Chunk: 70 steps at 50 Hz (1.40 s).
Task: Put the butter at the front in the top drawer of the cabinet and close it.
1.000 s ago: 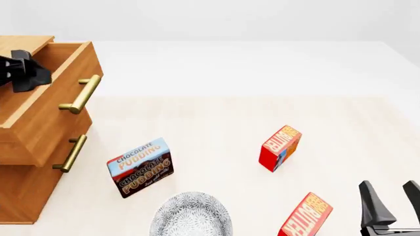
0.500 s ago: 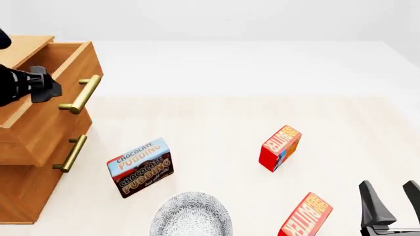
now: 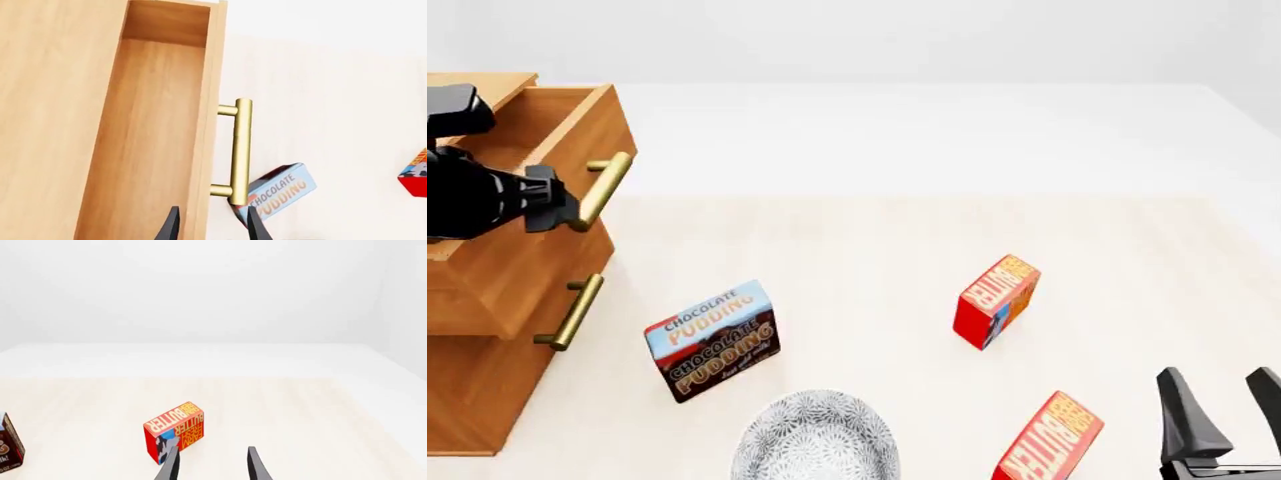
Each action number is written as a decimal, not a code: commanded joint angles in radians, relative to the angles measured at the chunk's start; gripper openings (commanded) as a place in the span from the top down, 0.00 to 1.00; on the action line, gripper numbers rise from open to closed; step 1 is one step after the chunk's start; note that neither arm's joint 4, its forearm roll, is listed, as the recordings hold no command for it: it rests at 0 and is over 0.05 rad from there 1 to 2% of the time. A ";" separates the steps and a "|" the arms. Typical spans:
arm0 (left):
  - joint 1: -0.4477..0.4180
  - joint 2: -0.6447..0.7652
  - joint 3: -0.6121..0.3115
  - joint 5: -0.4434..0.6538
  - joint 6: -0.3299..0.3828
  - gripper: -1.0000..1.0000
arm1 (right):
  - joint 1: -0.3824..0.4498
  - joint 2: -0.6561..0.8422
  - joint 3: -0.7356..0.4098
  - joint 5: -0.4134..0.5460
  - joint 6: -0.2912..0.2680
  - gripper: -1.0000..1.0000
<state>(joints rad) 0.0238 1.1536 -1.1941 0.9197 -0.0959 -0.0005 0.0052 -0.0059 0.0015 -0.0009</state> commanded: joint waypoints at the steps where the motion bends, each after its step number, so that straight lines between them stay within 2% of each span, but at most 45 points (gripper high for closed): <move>1: -0.027 0.011 0.017 -0.004 -0.007 0.00 | 0.000 -0.001 0.001 0.000 0.000 0.00; 4: -0.068 0.010 0.024 -0.006 -0.032 0.00 | 0.000 -0.001 0.001 0.000 0.000 0.00; 27: -0.193 0.015 -0.007 0.006 -0.083 0.00 | 0.000 -0.001 0.001 0.000 0.000 0.00; 29: -0.237 0.012 -0.004 -0.001 -0.115 0.00 | 0.000 -0.001 0.001 0.000 0.000 0.00; 31: -0.216 0.021 -0.002 -0.002 -0.094 0.00 | 0.000 -0.001 0.001 0.000 0.000 0.00; 46: -0.269 0.055 -0.016 -0.013 -0.109 0.00 | 0.000 -0.001 0.001 0.000 0.000 0.00; 49: -0.335 0.055 -0.007 -0.022 -0.147 0.00 | 0.000 -0.001 0.001 0.000 0.000 0.00; 51: -0.314 0.058 -0.008 -0.015 -0.124 0.00 | 0.000 -0.001 0.001 0.000 0.000 0.00; 70: -0.383 0.114 -0.032 -0.042 -0.138 0.00 | 0.000 -0.001 0.001 0.000 0.000 0.00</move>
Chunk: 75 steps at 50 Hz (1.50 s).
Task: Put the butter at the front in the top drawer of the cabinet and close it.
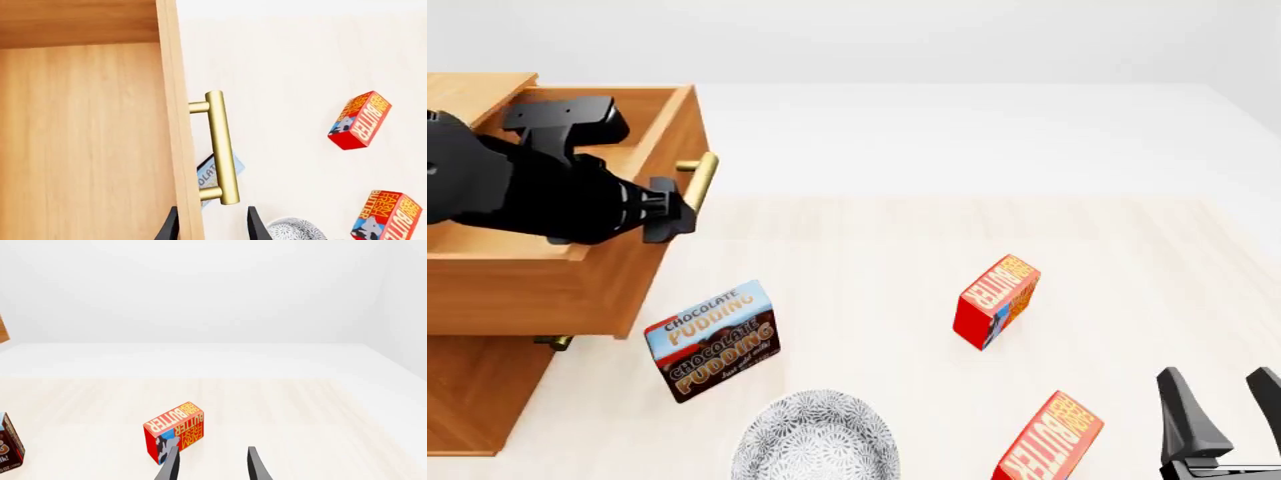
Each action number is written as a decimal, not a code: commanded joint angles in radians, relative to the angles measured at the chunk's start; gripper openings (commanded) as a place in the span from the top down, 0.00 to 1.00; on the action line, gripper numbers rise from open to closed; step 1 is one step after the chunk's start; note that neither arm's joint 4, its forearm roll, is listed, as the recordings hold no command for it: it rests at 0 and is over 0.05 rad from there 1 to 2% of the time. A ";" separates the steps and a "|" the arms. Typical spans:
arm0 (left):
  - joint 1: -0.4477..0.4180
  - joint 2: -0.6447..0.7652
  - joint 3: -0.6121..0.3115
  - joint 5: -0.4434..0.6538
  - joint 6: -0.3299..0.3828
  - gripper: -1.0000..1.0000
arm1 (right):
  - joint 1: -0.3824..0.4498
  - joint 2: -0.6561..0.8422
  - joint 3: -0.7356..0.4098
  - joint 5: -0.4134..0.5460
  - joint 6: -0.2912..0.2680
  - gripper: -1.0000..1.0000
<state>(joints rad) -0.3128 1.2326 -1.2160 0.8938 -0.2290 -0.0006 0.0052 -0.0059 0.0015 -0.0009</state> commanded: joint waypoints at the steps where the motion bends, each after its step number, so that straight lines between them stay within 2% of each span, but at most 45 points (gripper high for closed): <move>1: -0.051 0.039 -0.017 -0.015 -0.006 0.00 | 0.000 -0.001 0.001 0.000 0.000 0.00; 14: -0.074 0.068 -0.060 -0.009 0.008 0.00 | 0.000 -0.001 0.001 0.000 0.000 0.00; 15: -0.103 0.068 -0.062 -0.017 -0.015 0.00 | 0.000 -0.001 0.001 0.000 0.000 0.00; 17: -0.088 0.078 -0.071 -0.012 0.005 0.00 | 0.000 -0.001 0.001 0.000 0.000 0.00; 23: -0.106 0.092 -0.101 -0.003 0.004 0.00 | 0.000 -0.001 0.001 0.000 0.000 0.00; 24: -0.119 0.092 -0.107 -0.005 -0.006 0.00 | 0.000 -0.001 0.001 0.000 0.000 0.00; 25: -0.168 0.088 -0.106 -0.017 -0.045 0.00 | 0.000 -0.001 0.001 0.000 0.000 0.00; 27: -0.111 0.103 -0.118 0.005 0.015 0.00 | 0.000 -0.001 0.001 0.000 0.000 0.00; 31: -0.114 0.101 -0.152 0.028 0.014 0.00 | 0.000 -0.001 0.001 0.000 0.000 0.00; 34: -0.065 0.091 -0.173 0.064 0.060 0.00 | 0.000 -0.001 0.001 0.000 0.000 0.00; 39: -0.057 0.073 -0.269 0.147 0.077 0.00 | 0.000 -0.001 0.001 0.000 0.000 0.00; 44: -0.057 0.070 -0.295 0.165 0.077 0.00 | 0.000 -0.001 0.001 0.000 0.000 0.00; 45: -0.060 0.070 -0.341 0.198 0.082 0.00 | 0.000 -0.001 0.001 0.000 0.000 0.00; 46: -0.045 0.072 -0.343 0.209 0.102 0.00 | 0.000 -0.001 0.001 0.000 0.000 0.00; 53: -0.044 0.068 -0.420 0.277 0.122 0.00 | 0.000 -0.001 0.001 0.000 0.000 0.00; 59: -0.064 0.065 -0.463 0.311 0.139 0.00 | 0.000 -0.001 0.001 0.000 0.000 0.00; 63: -0.109 0.061 -0.467 0.308 0.158 0.00 | 0.000 -0.001 0.001 0.000 0.000 0.00; 65: -0.138 0.063 -0.461 0.291 0.182 0.00 | 0.000 -0.001 0.001 0.000 0.000 0.00; 68: -0.226 0.080 -0.422 0.254 0.180 0.00 | 0.000 -0.001 0.001 0.000 0.000 0.00; 75: -0.238 0.050 -0.406 0.221 0.249 0.00 | -0.003 -0.001 0.001 0.000 0.000 0.00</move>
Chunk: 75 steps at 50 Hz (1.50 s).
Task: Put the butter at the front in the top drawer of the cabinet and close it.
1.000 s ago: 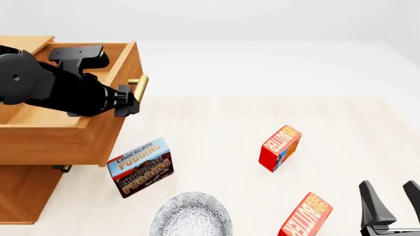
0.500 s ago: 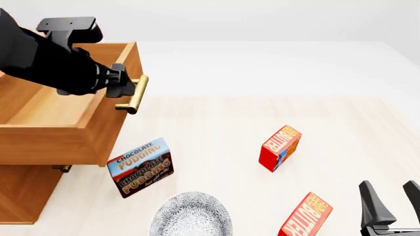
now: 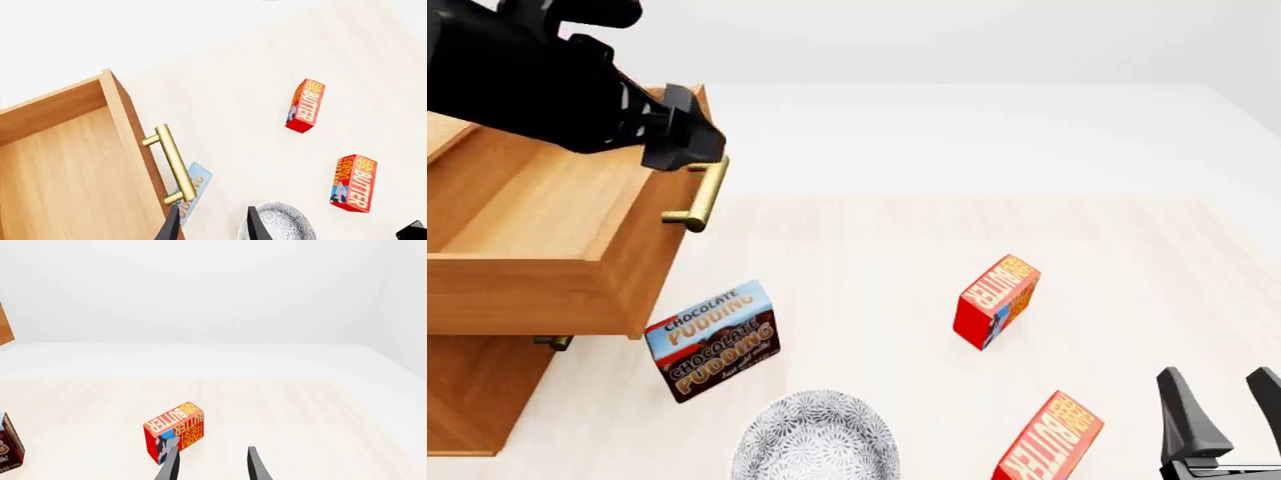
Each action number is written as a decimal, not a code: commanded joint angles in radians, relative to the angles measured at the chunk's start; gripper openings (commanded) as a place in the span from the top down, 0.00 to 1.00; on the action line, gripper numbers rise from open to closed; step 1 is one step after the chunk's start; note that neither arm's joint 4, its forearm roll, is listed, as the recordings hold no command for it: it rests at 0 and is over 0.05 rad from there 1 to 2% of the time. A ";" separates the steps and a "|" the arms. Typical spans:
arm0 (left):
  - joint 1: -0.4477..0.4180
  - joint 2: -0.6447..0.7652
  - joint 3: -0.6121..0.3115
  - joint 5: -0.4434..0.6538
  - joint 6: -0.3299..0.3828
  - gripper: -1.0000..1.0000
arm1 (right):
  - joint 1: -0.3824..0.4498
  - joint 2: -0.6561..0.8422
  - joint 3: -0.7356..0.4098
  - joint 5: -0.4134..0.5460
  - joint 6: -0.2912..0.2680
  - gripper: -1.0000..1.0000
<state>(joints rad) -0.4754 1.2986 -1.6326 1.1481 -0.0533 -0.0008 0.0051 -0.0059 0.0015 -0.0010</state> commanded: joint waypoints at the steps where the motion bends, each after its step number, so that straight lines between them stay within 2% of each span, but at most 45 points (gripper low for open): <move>1: -0.091 -0.016 0.003 -0.040 0.082 0.00 | -0.002 -0.002 0.001 0.000 0.000 0.00; 10: -0.146 -0.013 0.034 -0.091 0.133 0.00 | -0.002 -0.001 0.001 0.000 0.000 0.00; 19: -0.236 0.021 0.076 -0.208 0.109 0.00 | -0.002 0.001 0.001 -0.002 0.000 0.00; 21: -0.211 0.005 0.118 -0.256 0.133 0.00 | -0.002 0.002 0.001 -0.003 0.000 0.00; 23: -0.260 0.033 0.113 -0.293 0.101 0.00 | -0.003 0.002 0.001 -0.003 0.000 0.00; 27: -0.291 0.064 0.127 -0.354 0.090 0.00 | -0.002 0.001 0.001 -0.003 0.000 0.00; 33: -0.301 0.132 0.126 -0.430 0.076 0.00 | -0.003 0.000 0.001 -0.001 0.000 0.00; 36: -0.301 0.132 0.126 -0.430 0.076 0.00 | -0.003 0.000 0.001 -0.001 0.000 0.00; 38: -0.321 0.206 0.116 -0.478 0.064 0.00 | -0.003 -0.001 0.001 0.000 0.000 0.00; 45: -0.331 0.265 0.123 -0.533 0.055 0.00 | -0.003 0.000 0.001 -0.001 0.000 0.00; 61: -0.337 0.384 0.127 -0.631 0.027 0.00 | -0.003 0.001 0.001 -0.002 0.000 0.00; 75: -0.355 0.501 0.074 -0.674 -0.009 0.00 | -0.003 0.001 0.001 -0.002 0.000 0.00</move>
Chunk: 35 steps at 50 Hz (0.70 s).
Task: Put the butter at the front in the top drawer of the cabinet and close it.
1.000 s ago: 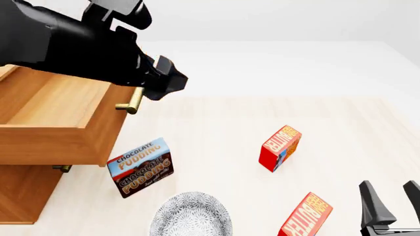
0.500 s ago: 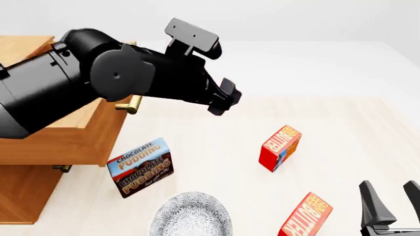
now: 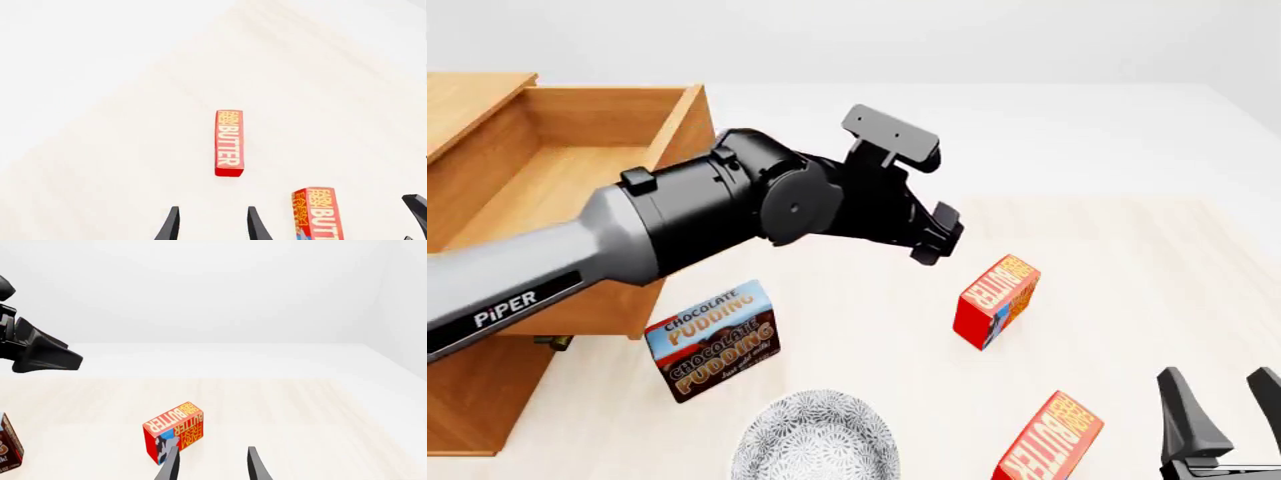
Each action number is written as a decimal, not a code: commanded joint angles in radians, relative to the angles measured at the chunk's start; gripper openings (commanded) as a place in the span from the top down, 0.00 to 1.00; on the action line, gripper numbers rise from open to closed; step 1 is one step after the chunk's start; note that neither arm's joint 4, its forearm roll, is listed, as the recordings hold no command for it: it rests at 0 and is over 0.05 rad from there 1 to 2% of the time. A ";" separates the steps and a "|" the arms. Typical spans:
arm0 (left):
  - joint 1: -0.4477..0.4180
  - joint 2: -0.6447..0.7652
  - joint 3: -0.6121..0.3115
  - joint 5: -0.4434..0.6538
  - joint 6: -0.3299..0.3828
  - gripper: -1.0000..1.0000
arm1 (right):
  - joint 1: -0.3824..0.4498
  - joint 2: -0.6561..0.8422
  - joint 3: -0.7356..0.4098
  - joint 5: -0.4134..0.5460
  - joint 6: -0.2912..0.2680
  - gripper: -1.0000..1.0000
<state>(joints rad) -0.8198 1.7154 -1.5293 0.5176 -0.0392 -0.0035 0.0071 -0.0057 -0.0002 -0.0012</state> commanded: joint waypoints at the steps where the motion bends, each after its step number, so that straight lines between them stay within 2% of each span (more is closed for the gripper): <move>1: -0.011 0.085 -0.029 -0.043 -0.024 0.00 | 0.000 -0.001 0.001 0.000 0.000 0.00; 23: -0.043 0.233 -0.079 -0.091 -0.067 0.00 | 0.000 -0.001 0.001 0.000 0.000 0.00; 35: -0.052 0.314 -0.144 -0.081 -0.083 0.00 | 0.000 -0.001 0.001 0.000 0.000 0.00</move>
<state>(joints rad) -0.8635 1.9675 -1.6328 0.4376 -0.1085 -0.0036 0.0072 -0.0056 -0.0003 -0.0012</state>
